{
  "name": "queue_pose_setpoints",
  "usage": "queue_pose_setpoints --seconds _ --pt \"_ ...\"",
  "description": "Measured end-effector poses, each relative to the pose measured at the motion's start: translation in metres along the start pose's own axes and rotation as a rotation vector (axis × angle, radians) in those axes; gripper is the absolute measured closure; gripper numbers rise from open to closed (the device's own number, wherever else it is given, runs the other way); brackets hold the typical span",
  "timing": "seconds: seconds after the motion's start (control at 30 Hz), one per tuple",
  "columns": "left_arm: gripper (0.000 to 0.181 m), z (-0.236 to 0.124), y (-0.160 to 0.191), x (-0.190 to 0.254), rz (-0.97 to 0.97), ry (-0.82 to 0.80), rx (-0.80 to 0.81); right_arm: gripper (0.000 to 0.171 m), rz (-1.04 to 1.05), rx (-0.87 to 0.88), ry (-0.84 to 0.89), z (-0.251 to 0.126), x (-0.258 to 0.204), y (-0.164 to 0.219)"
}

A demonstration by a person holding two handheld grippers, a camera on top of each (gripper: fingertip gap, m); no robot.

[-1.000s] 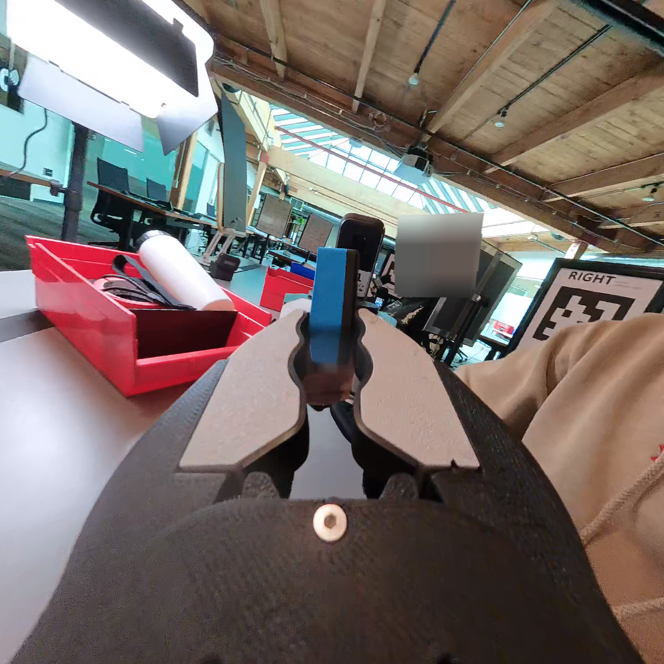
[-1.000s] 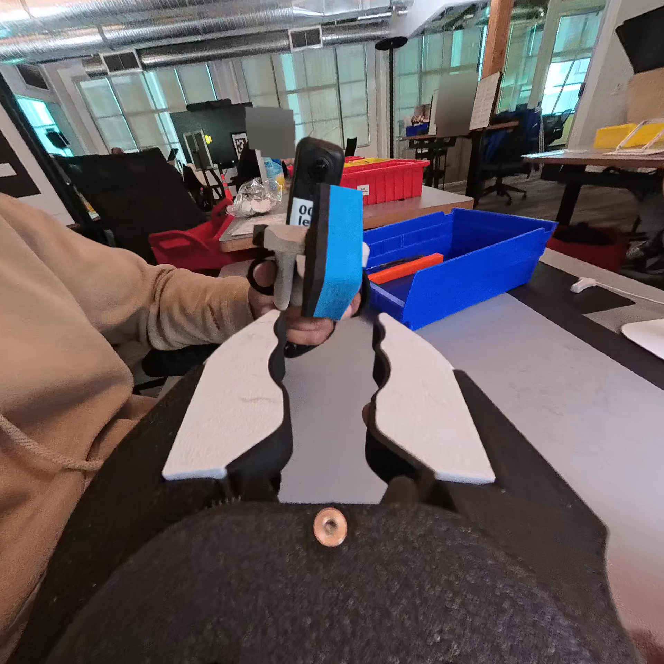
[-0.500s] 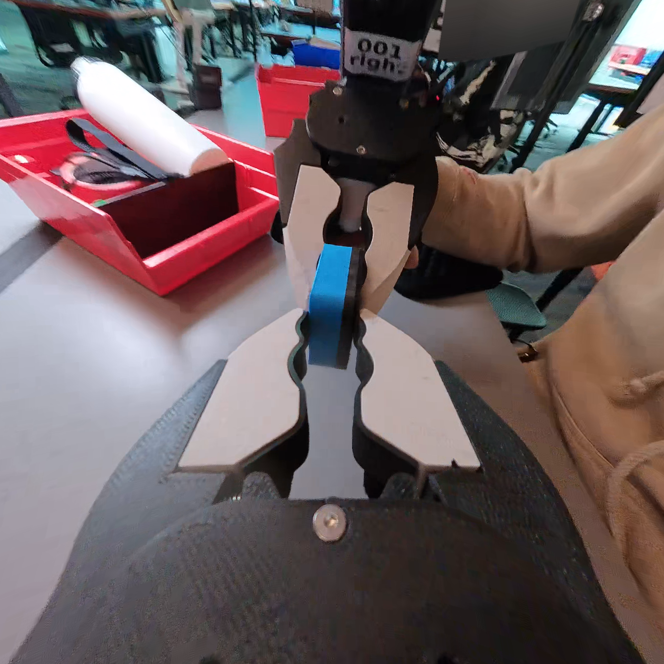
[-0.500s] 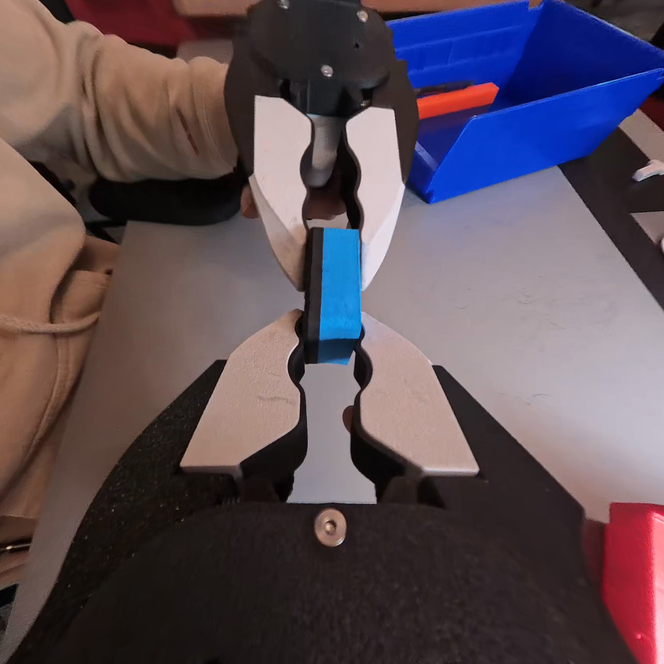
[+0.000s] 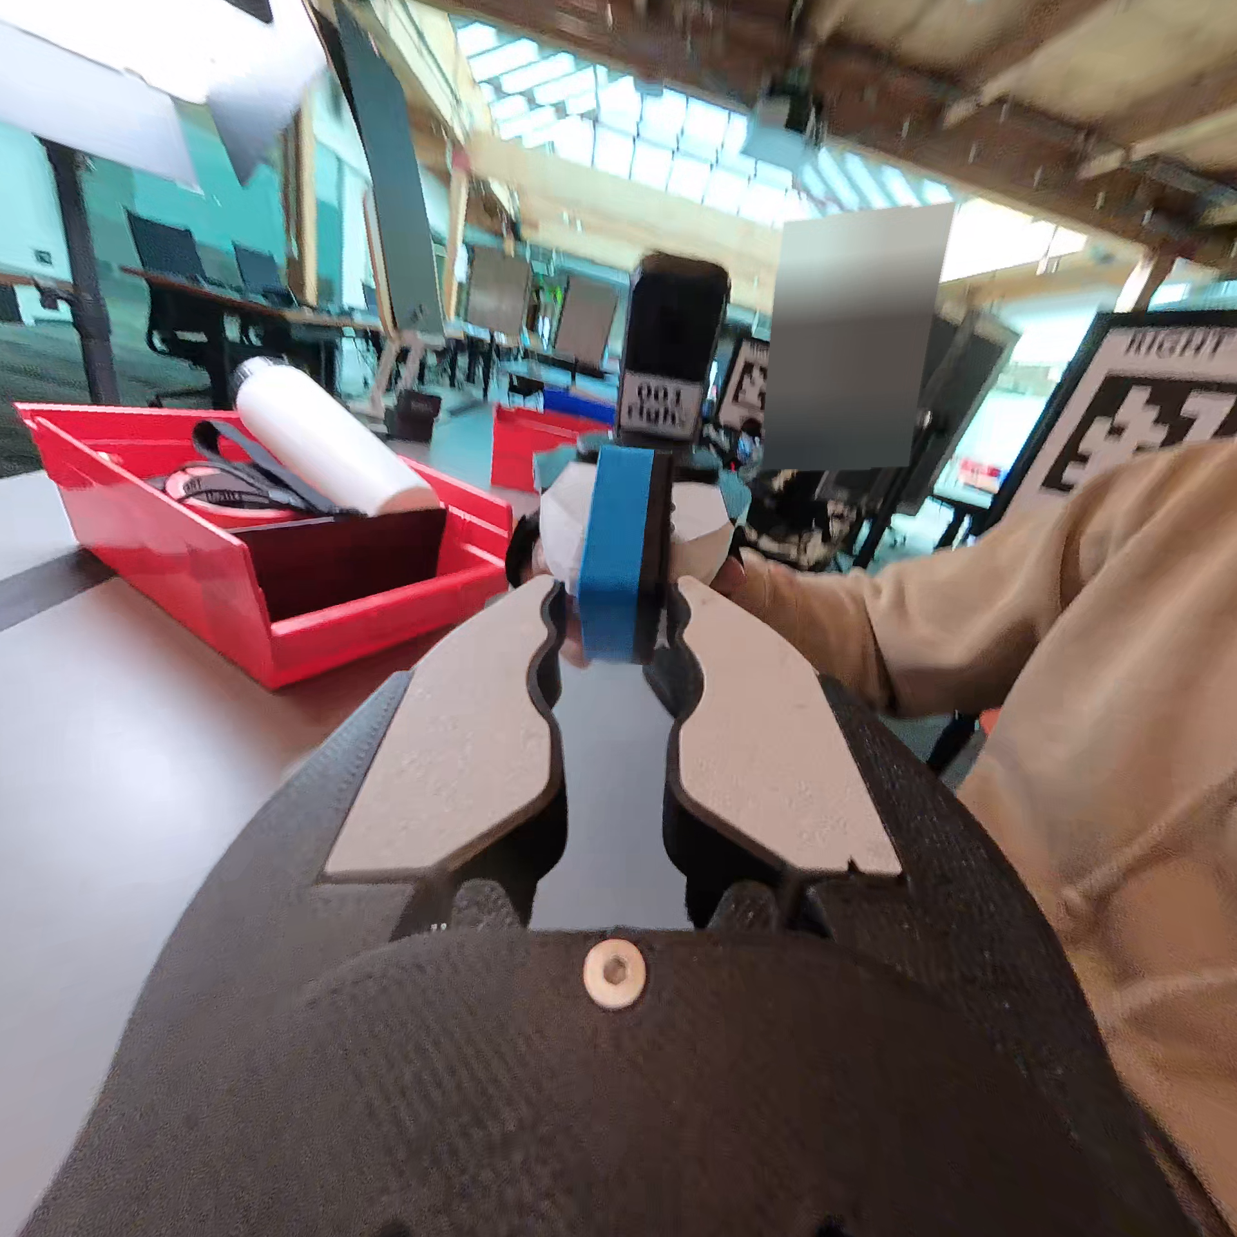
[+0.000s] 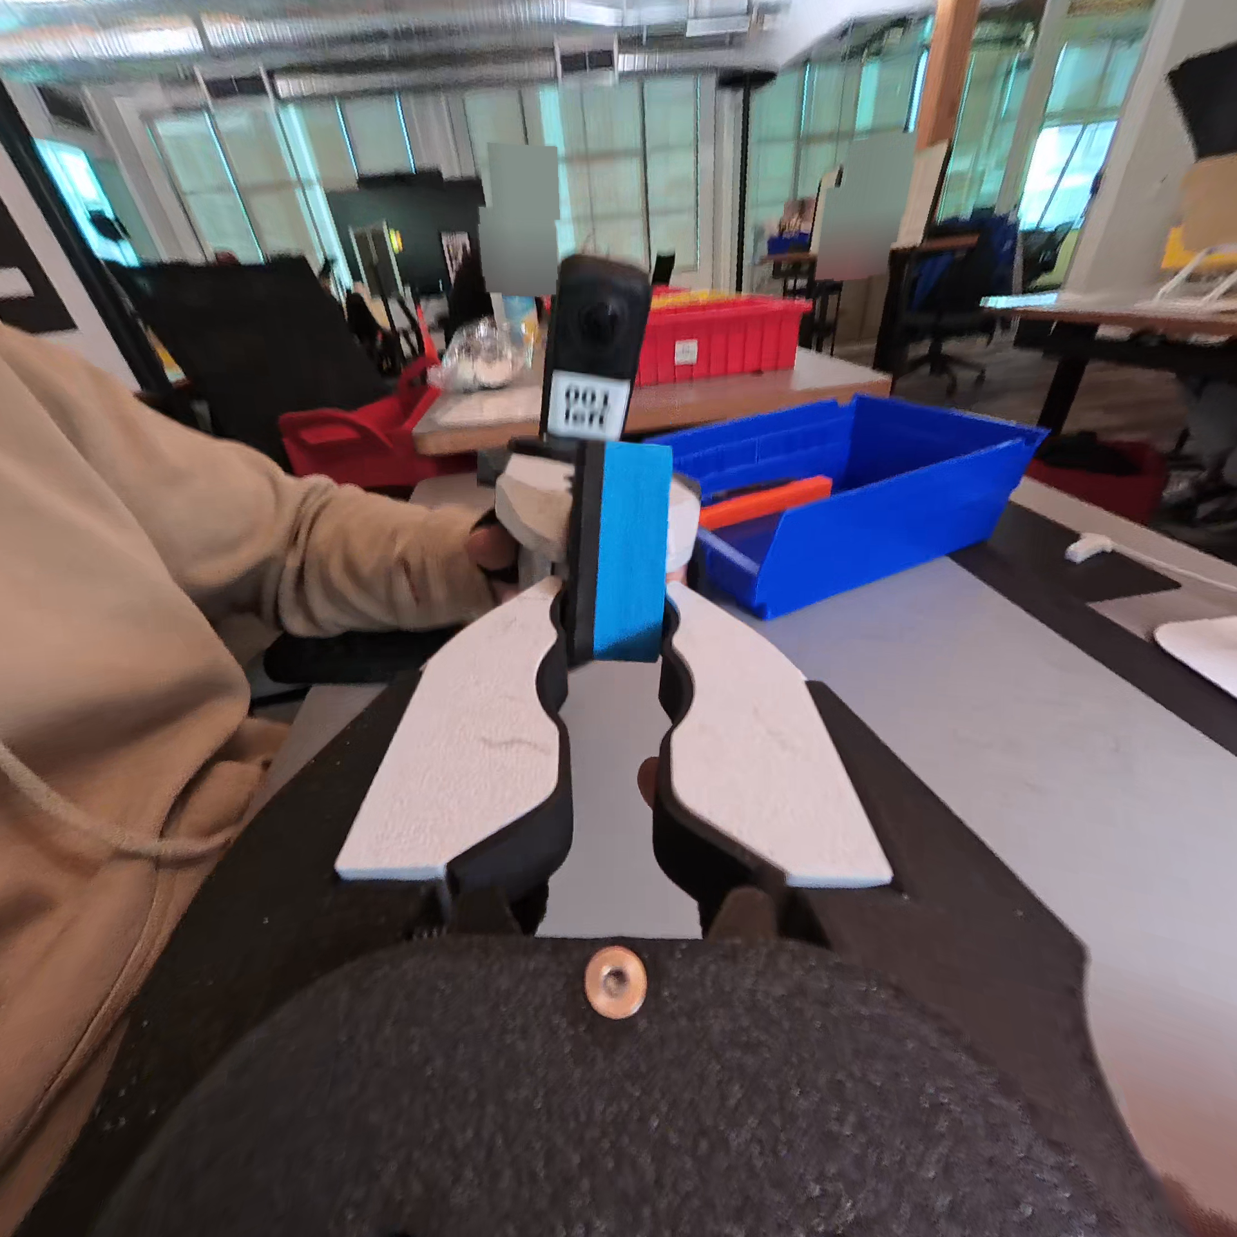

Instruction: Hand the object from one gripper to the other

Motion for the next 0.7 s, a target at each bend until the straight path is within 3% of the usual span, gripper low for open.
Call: queue_pose_setpoints --seconds 0.17,0.27,0.33,0.5,0.57,0.63,0.7 --pt "0.147 -0.001 0.024 0.002 0.094 0.0 -0.305 0.148 -0.098 -0.347 -0.028 -0.006 -0.005 0.034" --pt "0.158 0.001 0.039 0.0 0.176 -0.041 -0.407 0.148 -0.137 -0.416 -0.027 0.0 -0.008 0.046" --pt "0.158 0.002 0.027 -0.001 0.16 -0.061 -0.314 0.147 -0.148 -0.334 -0.001 0.0 -0.004 0.037" --pt "0.159 -0.007 -0.011 -0.003 -0.025 -0.012 0.099 0.131 -0.028 -0.03 0.038 -0.008 0.007 0.005" --pt "0.159 -0.004 -0.007 -0.003 -0.071 0.012 0.134 0.13 0.007 0.026 0.013 -0.001 0.004 0.004" --pt "0.158 0.0 -0.001 0.0 -0.06 0.031 0.121 0.147 0.021 0.052 -0.004 0.005 -0.002 0.005" --pt "0.157 -0.001 0.001 0.001 -0.035 0.038 0.08 0.148 0.058 0.035 -0.032 0.004 -0.003 0.004"
Point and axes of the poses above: each gripper's, where its closed fingertips meet, z out along the fingers, y out of its underside, x = y × z across the jaws, the point moved 3 cm from there along -z, back along the fingers, and after that the axes turned 1 degree about -z, right-handed, at the moved point
